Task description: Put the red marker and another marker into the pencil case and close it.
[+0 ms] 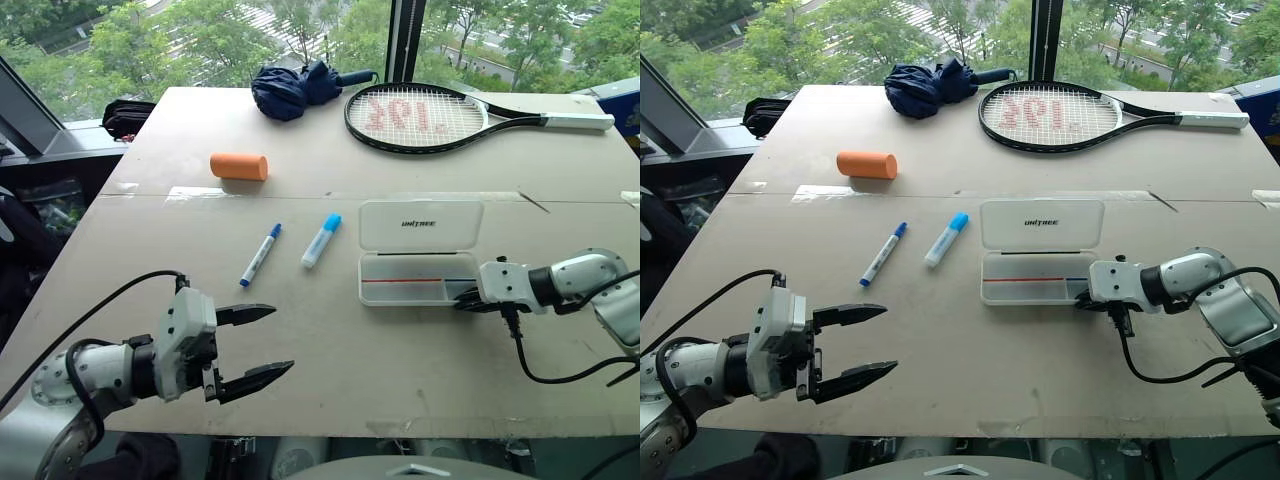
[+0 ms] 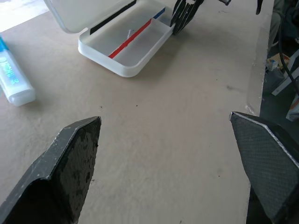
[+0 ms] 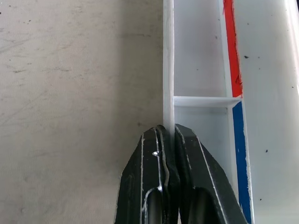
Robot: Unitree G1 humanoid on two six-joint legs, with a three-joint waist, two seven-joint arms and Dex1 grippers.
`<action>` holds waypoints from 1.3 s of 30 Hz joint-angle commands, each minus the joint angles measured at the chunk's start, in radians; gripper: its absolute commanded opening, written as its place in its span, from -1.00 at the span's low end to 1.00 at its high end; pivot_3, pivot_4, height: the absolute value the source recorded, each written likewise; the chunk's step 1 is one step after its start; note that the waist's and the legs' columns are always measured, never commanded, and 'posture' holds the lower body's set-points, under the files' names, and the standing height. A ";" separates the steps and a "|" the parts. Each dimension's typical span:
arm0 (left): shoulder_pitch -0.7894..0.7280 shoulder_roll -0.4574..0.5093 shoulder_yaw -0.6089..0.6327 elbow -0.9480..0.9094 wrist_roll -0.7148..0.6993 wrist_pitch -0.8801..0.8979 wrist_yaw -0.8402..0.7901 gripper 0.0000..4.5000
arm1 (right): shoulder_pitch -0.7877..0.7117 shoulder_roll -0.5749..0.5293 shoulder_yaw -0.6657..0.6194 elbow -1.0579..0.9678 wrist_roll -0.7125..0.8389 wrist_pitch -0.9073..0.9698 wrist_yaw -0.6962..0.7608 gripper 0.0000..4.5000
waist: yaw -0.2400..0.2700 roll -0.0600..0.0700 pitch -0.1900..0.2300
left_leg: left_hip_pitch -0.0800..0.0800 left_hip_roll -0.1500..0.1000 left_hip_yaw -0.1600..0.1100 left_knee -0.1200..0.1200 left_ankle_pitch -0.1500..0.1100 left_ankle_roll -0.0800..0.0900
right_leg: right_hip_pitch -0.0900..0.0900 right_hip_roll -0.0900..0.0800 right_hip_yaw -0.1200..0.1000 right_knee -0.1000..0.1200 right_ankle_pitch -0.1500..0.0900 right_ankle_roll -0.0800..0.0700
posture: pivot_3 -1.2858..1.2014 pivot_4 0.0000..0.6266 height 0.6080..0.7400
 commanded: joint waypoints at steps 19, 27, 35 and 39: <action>-0.405 -0.131 -0.064 0.090 0.052 0.517 0.751 1.00 | 0.388 0.074 -0.542 -0.545 0.503 0.199 -0.125 0.92 | 0.027 0.000 0.002 | -0.002 -0.002 -0.008 0.001 0.000 0.000 | 0.003 -0.001 -0.004 0.002 0.000 0.001 | 0.03 -0.52 0.88; -0.621 -0.180 -0.346 0.367 0.245 0.526 0.788 0.60 | 0.557 0.154 -0.592 -0.791 0.496 0.307 -0.368 0.94 | 0.017 -0.001 0.001 | 0.000 -0.003 -0.004 0.001 0.000 0.000 | 0.002 0.000 -0.002 0.003 0.001 0.001 | 0.03 -0.52 0.88; -0.610 -0.168 -0.367 0.390 0.299 0.475 0.710 -0.98 | 0.583 0.149 -0.599 -0.820 0.484 0.339 -0.423 0.94 | 0.025 0.001 -0.001 | 0.001 -0.004 -0.004 0.001 0.000 0.000 | 0.003 -0.002 -0.002 0.002 0.000 0.001 | 0.03 -0.52 0.88; -0.591 -0.157 -0.322 0.360 0.277 0.434 0.646 -0.98 | 0.566 0.138 -0.584 -0.804 0.485 0.356 -0.426 0.94 | 0.024 0.001 -0.001 | 0.001 -0.004 -0.004 0.001 0.000 0.000 | 0.003 -0.002 -0.002 0.002 0.000 0.001 | 0.03 -0.52 0.88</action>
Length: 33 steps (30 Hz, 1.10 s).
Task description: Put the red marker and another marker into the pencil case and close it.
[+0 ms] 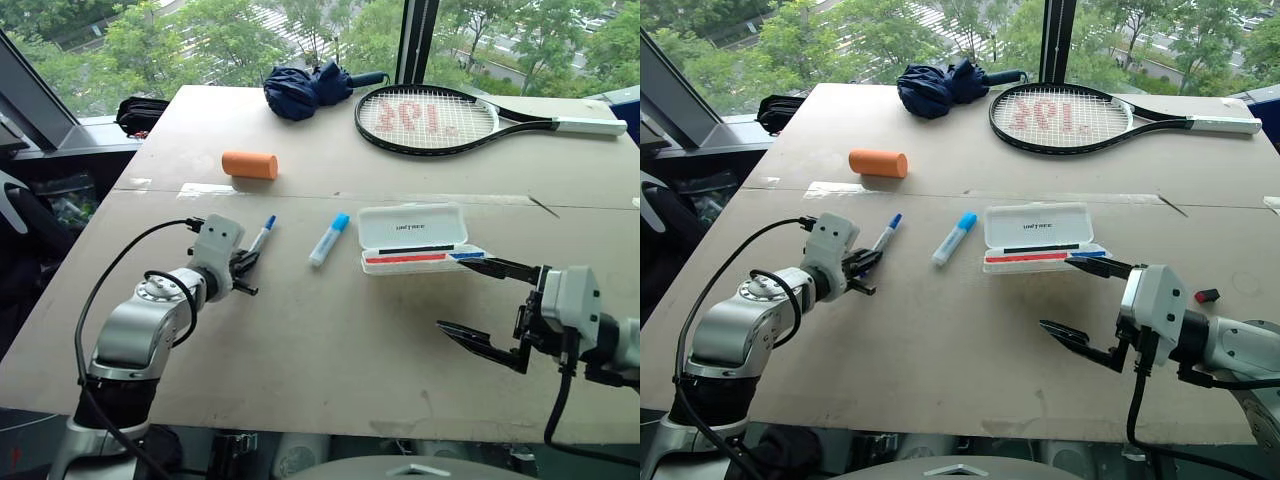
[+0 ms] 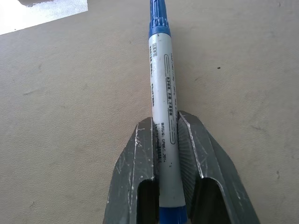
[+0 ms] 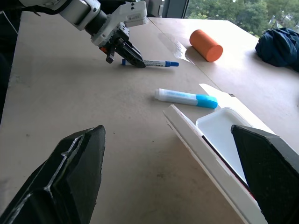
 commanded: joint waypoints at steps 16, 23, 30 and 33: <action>-0.407 0.077 -0.213 0.062 -0.143 -0.019 -0.533 -0.98 | -0.024 0.001 -0.034 0.006 0.033 0.051 -0.009 0.94 | 0.004 -0.005 0.003 | -0.004 -0.003 -0.003 0.002 0.000 0.000 | -0.001 0.002 -0.003 0.000 0.000 0.000 | 0.03 -0.52 0.88; -0.723 -0.092 -0.442 0.392 -0.006 -0.092 -0.677 -0.98 | 0.106 0.024 -0.122 -0.094 0.043 0.076 -0.070 0.94 | -0.006 -0.005 0.003 | -0.004 -0.004 -0.002 0.001 0.000 0.000 | -0.002 0.003 -0.001 0.000 -0.001 0.003 | 0.03 -0.52 0.88; -0.845 -0.260 -0.565 0.618 0.127 -0.193 -0.746 -0.98 | 0.210 0.063 -0.169 -0.178 0.040 0.088 -0.129 0.94 | -0.006 -0.005 0.004 | -0.004 -0.004 -0.003 0.002 0.000 0.000 | -0.002 0.004 -0.001 0.001 -0.002 0.003 | 0.03 -0.52 0.88; -0.851 -0.294 -0.598 0.655 0.175 -0.228 -0.762 -0.98 | 0.228 0.071 -0.173 -0.193 0.038 0.088 -0.143 0.94 | -0.009 -0.005 0.004 | -0.004 -0.004 -0.002 0.002 0.000 0.000 | -0.002 0.004 0.000 0.001 -0.002 0.003 | 0.03 -0.52 0.88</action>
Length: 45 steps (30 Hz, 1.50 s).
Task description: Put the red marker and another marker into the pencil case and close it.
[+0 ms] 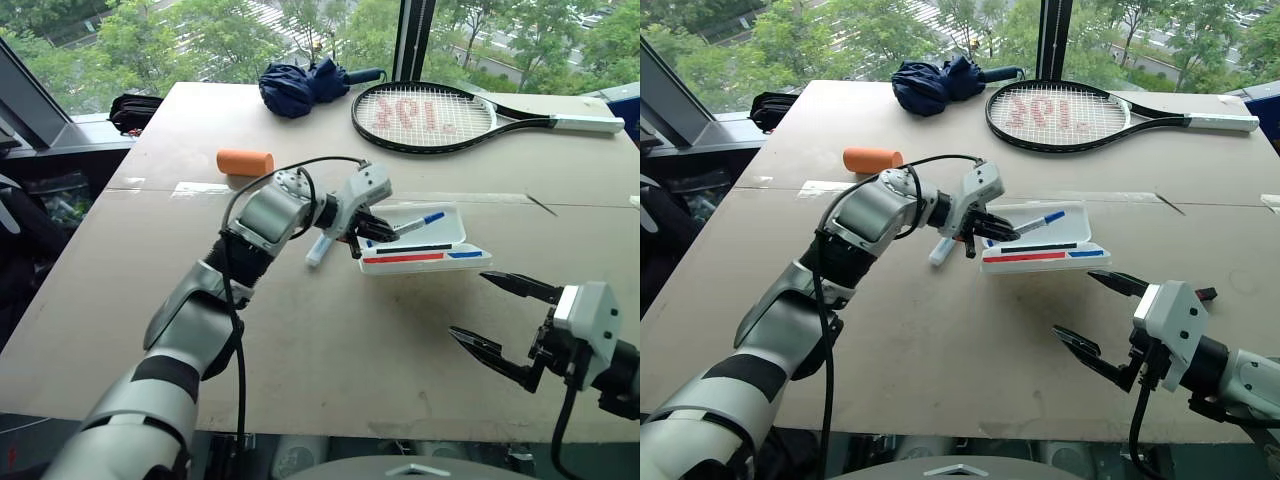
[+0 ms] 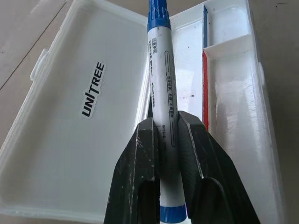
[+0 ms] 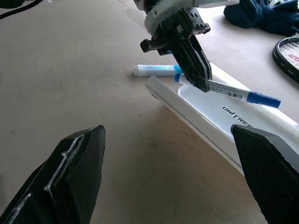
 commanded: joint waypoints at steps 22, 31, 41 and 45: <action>0.112 -0.008 -0.115 -0.022 0.299 -0.307 -0.023 -0.98 | 0.165 0.076 -0.059 -0.083 -0.047 -0.052 -0.038 0.94 | 0.006 0.000 -0.001 | 0.001 0.000 0.000 0.000 0.000 0.000 | 0.001 0.000 0.000 0.001 0.000 0.000 | 0.03 -0.52 0.88; 0.115 -0.061 -0.069 -0.070 0.269 -0.189 -0.060 -0.98 | 0.322 0.138 -0.199 -0.025 -0.076 -0.129 0.038 0.94 | 0.007 0.001 -0.001 | 0.000 0.000 0.000 0.001 0.000 0.000 | 0.001 0.000 0.000 0.000 0.000 0.000 | 0.03 -0.52 0.88; 0.147 -0.050 -0.038 -0.235 0.237 0.000 -0.062 -0.01 | 0.339 0.143 -0.266 0.020 -0.062 -0.144 0.078 0.94 | 0.005 0.002 -0.002 | 0.001 0.001 0.000 0.000 0.000 0.000 | 0.001 0.000 0.000 0.001 0.000 0.000 | 0.03 -0.52 0.88; 0.180 -0.011 0.020 -0.365 0.187 0.114 -0.049 0.58 | 0.314 0.131 -0.250 0.034 -0.057 -0.138 0.085 0.94 | 0.006 0.003 -0.002 | 0.001 0.001 0.000 0.000 0.000 0.000 | 0.002 -0.001 0.001 0.001 0.000 0.000 | 0.03 -0.52 0.88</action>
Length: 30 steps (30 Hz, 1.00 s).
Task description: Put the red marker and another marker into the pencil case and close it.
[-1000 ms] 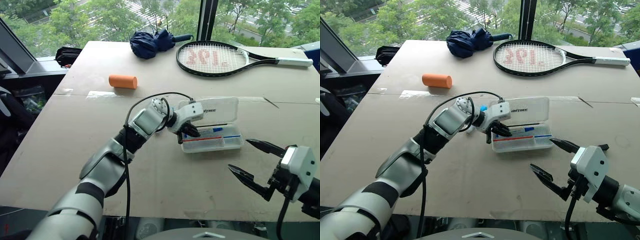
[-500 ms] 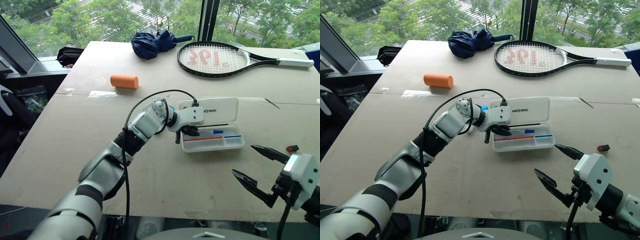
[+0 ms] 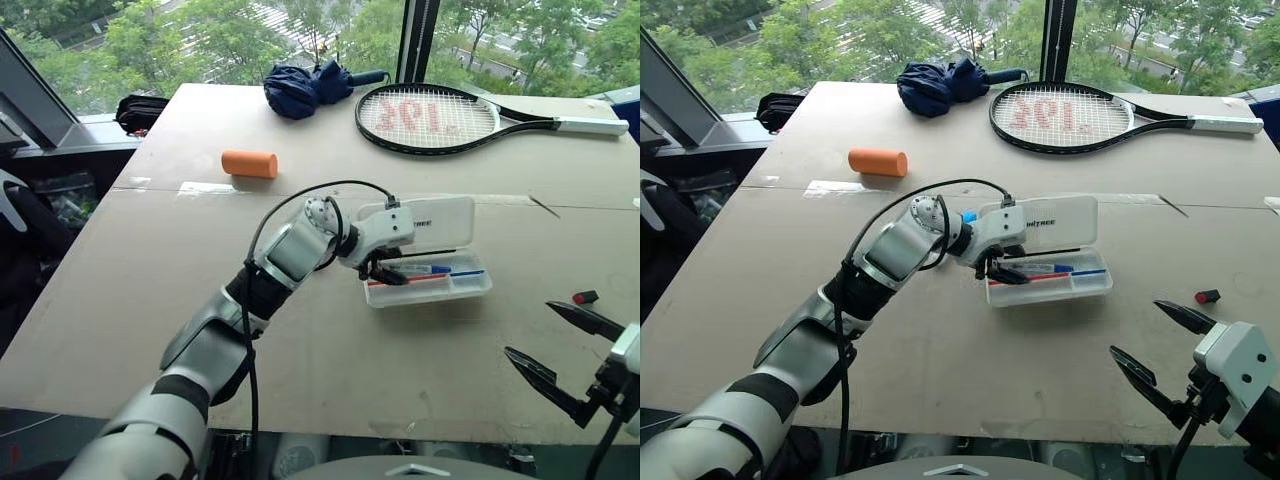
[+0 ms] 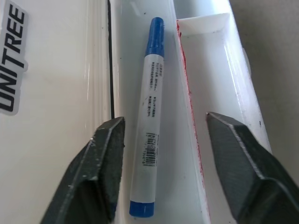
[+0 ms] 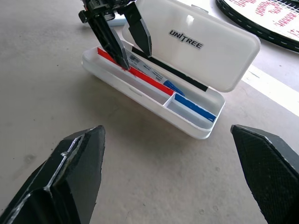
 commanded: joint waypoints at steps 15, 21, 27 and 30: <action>0.228 0.043 0.582 -0.453 -0.300 0.401 0.327 0.58 | -0.067 -0.032 0.020 0.012 0.032 -0.001 0.045 0.94 | -0.001 0.000 0.000 | 0.001 0.003 -0.001 0.000 0.000 0.000 | 0.000 0.000 0.000 0.001 0.000 0.000 | 0.03 -0.52 0.88; 0.375 0.113 0.651 -0.555 -0.315 0.499 0.445 0.58 | -0.107 -0.060 0.035 0.019 0.046 0.021 0.041 0.94 | -0.001 0.000 0.000 | 0.001 0.003 0.000 0.000 0.000 0.000 | 0.000 0.000 0.000 0.001 0.000 0.000 | 0.03 -0.52 0.88; 0.457 0.106 0.530 -0.539 -0.235 0.372 0.586 0.96 | -0.136 -0.083 0.030 0.026 0.061 0.040 0.042 0.94 | 0.005 -0.001 0.000 | 0.001 0.002 -0.001 0.000 0.000 0.000 | 0.002 -0.003 -0.001 0.000 0.000 0.000 | 0.03 -0.52 0.88; 0.436 0.066 0.466 -0.453 -0.197 0.322 0.651 0.96 | -0.145 -0.090 0.025 0.017 0.067 0.054 0.036 0.94 | 0.004 -0.001 0.000 | 0.001 0.001 -0.001 0.000 0.000 0.000 | 0.002 -0.003 -0.001 0.000 0.000 0.000 | 0.03 -0.52 0.88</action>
